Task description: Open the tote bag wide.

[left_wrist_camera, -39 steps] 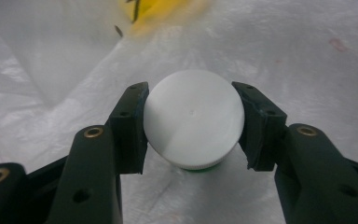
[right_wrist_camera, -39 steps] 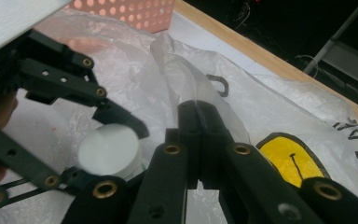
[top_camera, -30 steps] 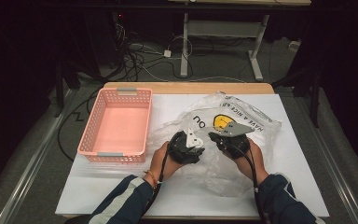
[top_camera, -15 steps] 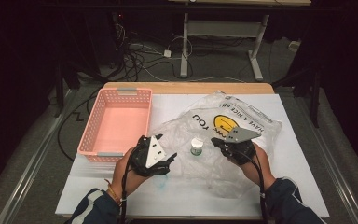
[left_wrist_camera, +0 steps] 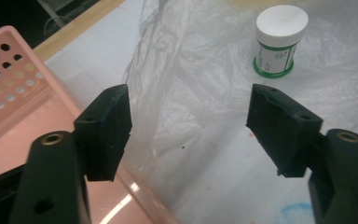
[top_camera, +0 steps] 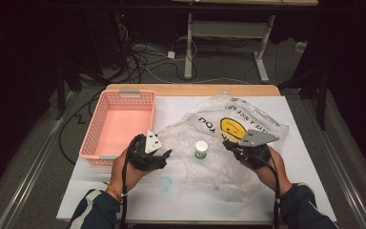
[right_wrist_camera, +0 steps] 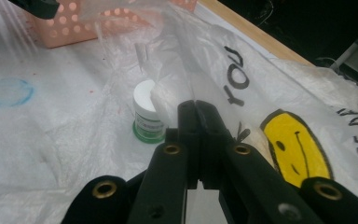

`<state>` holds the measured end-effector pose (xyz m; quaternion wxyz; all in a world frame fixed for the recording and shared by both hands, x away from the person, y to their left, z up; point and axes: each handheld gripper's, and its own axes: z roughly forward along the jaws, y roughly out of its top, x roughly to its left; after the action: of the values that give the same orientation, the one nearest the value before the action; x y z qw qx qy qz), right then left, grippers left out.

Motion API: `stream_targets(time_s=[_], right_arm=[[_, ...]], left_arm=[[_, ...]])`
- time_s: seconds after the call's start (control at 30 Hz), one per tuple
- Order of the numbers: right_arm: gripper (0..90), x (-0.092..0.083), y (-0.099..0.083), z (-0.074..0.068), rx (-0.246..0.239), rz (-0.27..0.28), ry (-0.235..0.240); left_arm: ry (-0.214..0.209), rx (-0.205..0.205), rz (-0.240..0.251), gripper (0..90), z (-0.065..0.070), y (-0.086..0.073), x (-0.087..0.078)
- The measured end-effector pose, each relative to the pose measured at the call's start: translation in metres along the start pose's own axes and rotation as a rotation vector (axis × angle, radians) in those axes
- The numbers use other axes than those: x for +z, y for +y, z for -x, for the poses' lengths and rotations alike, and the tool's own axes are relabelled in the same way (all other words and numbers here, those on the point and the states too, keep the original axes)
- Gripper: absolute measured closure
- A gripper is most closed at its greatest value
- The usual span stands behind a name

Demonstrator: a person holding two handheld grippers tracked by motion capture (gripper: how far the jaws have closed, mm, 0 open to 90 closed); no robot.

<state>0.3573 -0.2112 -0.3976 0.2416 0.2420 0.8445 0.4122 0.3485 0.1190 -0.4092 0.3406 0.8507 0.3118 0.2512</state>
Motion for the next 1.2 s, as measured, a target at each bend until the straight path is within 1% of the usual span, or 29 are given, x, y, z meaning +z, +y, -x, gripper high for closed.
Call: stream_targets(time_s=[0.07, 0.2, 0.23, 0.3, 0.33, 0.37, 0.4, 0.43, 0.47, 0.5, 0.53, 0.57, 0.6, 0.67, 0.7, 0.77, 0.8, 0.83, 0.93, 0.97, 1.0, 1.03, 1.07, 1.1, 1.13, 1.17, 1.2], right_arm=[[90.0, -0.003, -0.001, 0.002, 0.007, -0.001, -0.01], [90.0, -0.009, -0.003, 0.007, 0.021, 0.011, -0.025], [90.0, -0.01, -0.003, 0.009, 0.023, 0.014, -0.028], [90.0, -0.013, -0.003, 0.011, 0.023, 0.022, -0.035], [90.0, -0.015, -0.003, 0.013, 0.025, 0.028, -0.036], [90.0, -0.017, -0.003, 0.014, 0.036, 0.034, -0.037], [90.0, -0.018, -0.003, 0.016, 0.036, 0.039, -0.043], [90.0, -0.02, -0.003, 0.017, 0.039, 0.041, -0.042], [90.0, -0.02, -0.003, 0.018, 0.041, 0.044, -0.04], [90.0, -0.02, -0.004, 0.018, 0.039, 0.043, -0.042], [90.0, -0.02, -0.004, 0.018, 0.04, 0.042, -0.041], [90.0, -0.019, -0.004, 0.017, 0.042, 0.04, -0.038], [90.0, -0.018, -0.004, 0.017, 0.037, 0.041, -0.038], [90.0, -0.017, -0.004, 0.015, 0.029, 0.035, -0.038], [90.0, -0.016, -0.004, 0.014, 0.029, 0.034, -0.039], [89.9, -0.015, -0.005, 0.014, 0.024, 0.03, -0.04], [89.9, -0.014, -0.005, 0.013, 0.028, 0.027, -0.042], [90.0, -0.013, -0.006, 0.013, 0.026, 0.025, -0.037], [90.0, -0.012, -0.007, 0.014, 0.026, 0.018, -0.043], [90.0, -0.012, -0.007, 0.014, 0.027, 0.016, -0.042], [90.0, -0.012, -0.007, 0.014, 0.025, 0.013, -0.043], [90.0, -0.012, -0.007, 0.014, 0.023, 0.012, -0.046], [90.0, -0.012, -0.007, 0.015, 0.022, 0.012, -0.046], [90.0, -0.013, -0.007, 0.015, 0.021, 0.013, -0.046], [90.0, -0.013, -0.007, 0.015, 0.02, 0.013, -0.049], [90.0, -0.014, -0.007, 0.016, 0.025, 0.015, -0.046], [90.0, -0.015, -0.006, 0.016, 0.022, 0.019, -0.042]], left_arm=[[0.006, 0.007, -0.006, 32.4, 0.001, 0.004, 0.005], [0.002, -0.017, -0.035, 34.8, -0.001, 0.008, 0.015], [-0.003, -0.022, -0.04, 37.3, -0.001, 0.009, 0.017], [0.005, -0.022, -0.053, 38.9, -0.001, 0.009, 0.019], [-0.003, -0.025, -0.052, 43.3, -0.001, 0.009, 0.019], [-0.004, -0.023, -0.055, 51.5, -0.001, 0.009, 0.02], [0.0, -0.023, -0.057, 53.7, -0.001, 0.01, 0.02], [-0.007, -0.019, -0.046, 61.1, -0.002, 0.009, 0.019], [-0.018, -0.024, -0.04, 70.6, -0.002, 0.009, 0.019], [-0.019, -0.022, -0.041, 72.4, -0.003, 0.009, 0.019], [-0.026, -0.016, -0.038, 79.2, -0.003, 0.009, 0.017], [-0.043, -0.029, -0.032, 84.4, -0.003, 0.008, 0.016], [-0.045, -0.023, -0.025, 87.3, -0.003, 0.008, 0.014], [-0.045, -0.013, -0.01, 87.4, -0.003, 0.008, 0.009], [-0.034, -0.003, 0.004, 87.4, -0.004, 0.007, 0.005], [-0.025, 0.009, 0.026, 87.4, -0.004, 0.006, -0.002], [-0.022, 0.006, 0.038, 87.3, -0.005, 0.006, -0.005], [-0.006, 0.004, 0.054, 87.3, -0.005, 0.006, -0.008], [-0.009, 0.003, 0.097, 87.2, -0.006, 0.008, -0.015], [-0.003, 0.011, 0.115, 87.0, -0.005, 0.008, -0.018], [0.017, 0.013, 0.119, 78.1, -0.004, 0.009, -0.018], [0.031, 0.011, 0.117, 64.2, -0.004, 0.01, -0.018], [0.031, 0.011, 0.103, 54.8, -0.003, 0.011, -0.015], [0.039, 0.018, 0.088, 47.2, -0.002, 0.012, -0.012], [0.045, 0.024, 0.069, 35.3, -0.001, 0.013, -0.009], [0.044, 0.028, 0.049, 27.4, -0.001, 0.015, -0.004], [0.03, 0.028, 0.035, 26.6, 0.0, 0.016, 0.0]])
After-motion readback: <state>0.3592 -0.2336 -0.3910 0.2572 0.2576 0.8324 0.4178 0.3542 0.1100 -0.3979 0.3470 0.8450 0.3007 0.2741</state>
